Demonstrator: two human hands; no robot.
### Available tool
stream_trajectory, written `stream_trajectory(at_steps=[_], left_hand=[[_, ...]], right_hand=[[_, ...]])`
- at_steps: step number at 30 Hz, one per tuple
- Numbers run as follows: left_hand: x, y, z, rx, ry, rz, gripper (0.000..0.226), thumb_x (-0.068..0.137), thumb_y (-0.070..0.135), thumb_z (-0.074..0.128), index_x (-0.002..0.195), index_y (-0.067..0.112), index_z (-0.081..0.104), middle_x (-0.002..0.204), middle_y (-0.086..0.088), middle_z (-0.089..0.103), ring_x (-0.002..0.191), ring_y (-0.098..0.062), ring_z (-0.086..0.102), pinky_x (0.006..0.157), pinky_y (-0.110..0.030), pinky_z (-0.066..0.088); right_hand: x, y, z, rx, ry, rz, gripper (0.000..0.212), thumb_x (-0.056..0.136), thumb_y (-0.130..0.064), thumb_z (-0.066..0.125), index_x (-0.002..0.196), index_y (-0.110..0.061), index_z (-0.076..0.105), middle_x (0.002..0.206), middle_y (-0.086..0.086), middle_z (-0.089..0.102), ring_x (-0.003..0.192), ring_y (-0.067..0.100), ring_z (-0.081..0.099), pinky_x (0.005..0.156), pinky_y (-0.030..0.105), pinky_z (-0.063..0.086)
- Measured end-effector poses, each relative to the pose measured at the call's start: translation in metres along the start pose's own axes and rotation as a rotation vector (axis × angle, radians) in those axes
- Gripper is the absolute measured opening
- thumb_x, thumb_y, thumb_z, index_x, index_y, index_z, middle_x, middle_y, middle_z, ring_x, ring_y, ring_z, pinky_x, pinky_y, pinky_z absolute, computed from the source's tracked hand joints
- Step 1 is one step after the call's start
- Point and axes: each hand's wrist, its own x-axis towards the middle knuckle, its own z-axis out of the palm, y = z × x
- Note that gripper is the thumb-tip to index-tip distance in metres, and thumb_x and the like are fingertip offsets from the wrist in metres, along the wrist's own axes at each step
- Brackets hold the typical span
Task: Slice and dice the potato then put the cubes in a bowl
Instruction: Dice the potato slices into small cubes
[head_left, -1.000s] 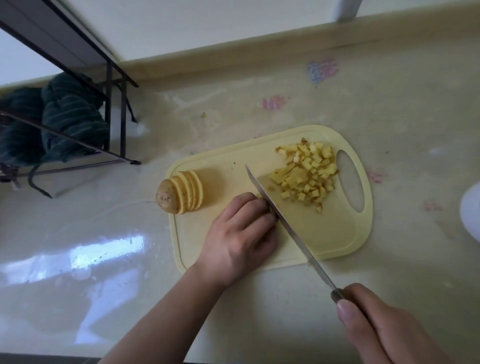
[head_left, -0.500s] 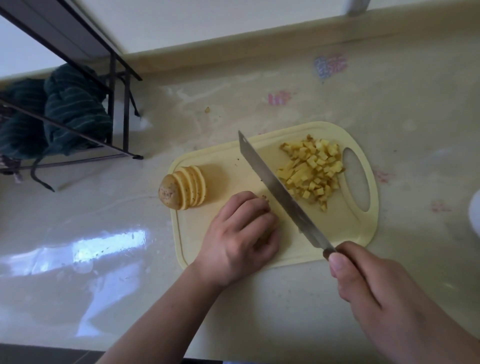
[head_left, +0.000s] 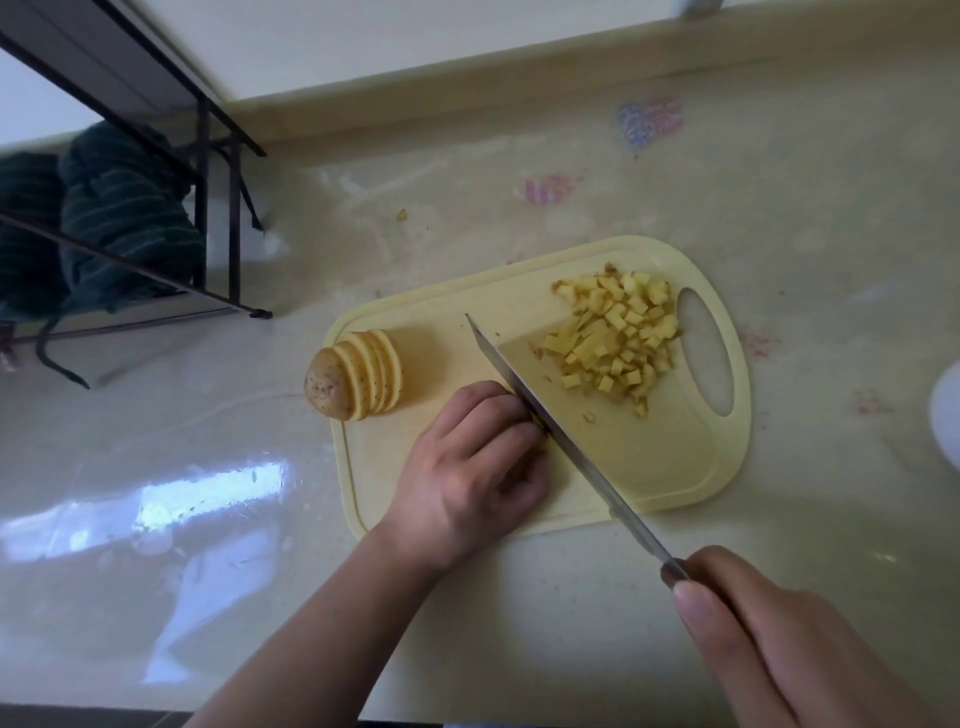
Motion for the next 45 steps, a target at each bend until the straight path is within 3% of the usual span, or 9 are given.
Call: stream_trajectory(at_steps=[4,6,9,17,24,30,37,40,45], left_hand=[[0.001,0.000,0.001,-0.012,-0.003,-0.004,0.011,0.085,0.005,0.076,0.091,-0.004,0.076,0.100,-0.016,0.071,0.099,-0.037,0.066,0.089,-0.040,0.054],[0.001,0.000,0.001,-0.021,-0.003,-0.008,0.011,0.085,0.005,0.077,0.092,-0.004,0.076,0.100,-0.016,0.071,0.099,-0.037,0.066,0.089,-0.040,0.054],[0.002,-0.001,-0.001,-0.025,0.000,-0.008,0.012,0.083,0.004,0.077,0.092,-0.005,0.076,0.100,-0.017,0.071,0.099,-0.038,0.067,0.089,-0.041,0.055],[-0.001,0.003,0.000,0.045,0.050,0.014,0.006,0.084,0.001,0.078,0.085,-0.004,0.074,0.091,-0.016,0.068,0.090,-0.035,0.065,0.085,-0.038,0.055],[-0.002,0.001,-0.001,0.046,0.077,-0.005,0.008,0.084,0.002,0.077,0.085,-0.005,0.074,0.095,-0.018,0.069,0.094,-0.037,0.066,0.085,-0.040,0.055],[-0.005,-0.002,-0.004,0.038,0.058,-0.002,0.007,0.084,0.002,0.077,0.086,-0.005,0.075,0.098,-0.017,0.071,0.096,-0.037,0.067,0.086,-0.039,0.054],[-0.005,-0.003,-0.002,0.015,0.065,-0.029,0.009,0.083,0.003,0.079,0.086,-0.005,0.075,0.097,-0.017,0.071,0.097,-0.034,0.067,0.086,-0.037,0.054],[-0.004,-0.003,-0.003,0.002,0.057,-0.039,0.011,0.083,0.003,0.079,0.089,-0.005,0.076,0.099,-0.017,0.071,0.098,-0.034,0.067,0.089,-0.036,0.055],[-0.002,-0.003,-0.005,0.000,0.046,-0.034,0.010,0.082,0.002,0.079,0.088,-0.005,0.075,0.097,-0.017,0.070,0.097,-0.034,0.066,0.089,-0.036,0.054]], right_hand=[[-0.009,0.001,0.003,-0.085,0.041,0.042,0.047,0.090,-0.071,0.017,0.073,-0.035,0.042,0.071,-0.015,0.058,0.044,-0.009,0.047,0.041,0.006,0.034],[0.000,0.003,0.005,-0.027,-0.009,0.060,0.054,0.080,-0.079,0.009,0.079,-0.037,0.042,0.067,-0.018,0.059,0.050,-0.004,0.052,0.048,0.011,0.037],[0.017,0.010,0.011,-0.025,-0.023,-0.061,0.047,0.079,-0.072,0.011,0.083,-0.036,0.041,0.072,-0.019,0.059,0.055,0.004,0.053,0.054,0.022,0.037],[0.036,0.007,-0.008,0.009,-0.008,-0.096,0.043,0.084,-0.068,0.019,0.077,-0.033,0.043,0.056,-0.001,0.052,0.043,0.013,0.045,0.046,0.030,0.034],[0.028,0.002,-0.003,0.025,-0.058,-0.129,0.042,0.080,-0.070,0.019,0.079,-0.037,0.044,0.062,0.007,0.054,0.047,0.013,0.046,0.050,0.032,0.036],[0.017,0.005,-0.001,-0.001,-0.065,-0.100,0.041,0.080,-0.070,0.019,0.082,-0.038,0.045,0.053,-0.005,0.052,0.047,0.010,0.050,0.047,0.020,0.033],[-0.005,0.014,0.002,-0.015,-0.011,0.068,0.073,0.060,-0.094,0.005,0.082,-0.038,0.045,0.053,-0.011,0.057,0.052,0.005,0.056,0.056,0.018,0.041],[0.007,0.011,0.004,-0.061,-0.046,-0.009,0.059,0.073,-0.084,0.008,0.082,-0.038,0.044,0.058,-0.016,0.057,0.051,0.004,0.054,0.050,0.015,0.037],[0.036,0.000,0.006,-0.068,-0.064,-0.119,0.040,0.086,-0.065,0.017,0.074,-0.035,0.041,0.065,-0.017,0.056,0.052,0.006,0.051,0.049,0.022,0.032]])
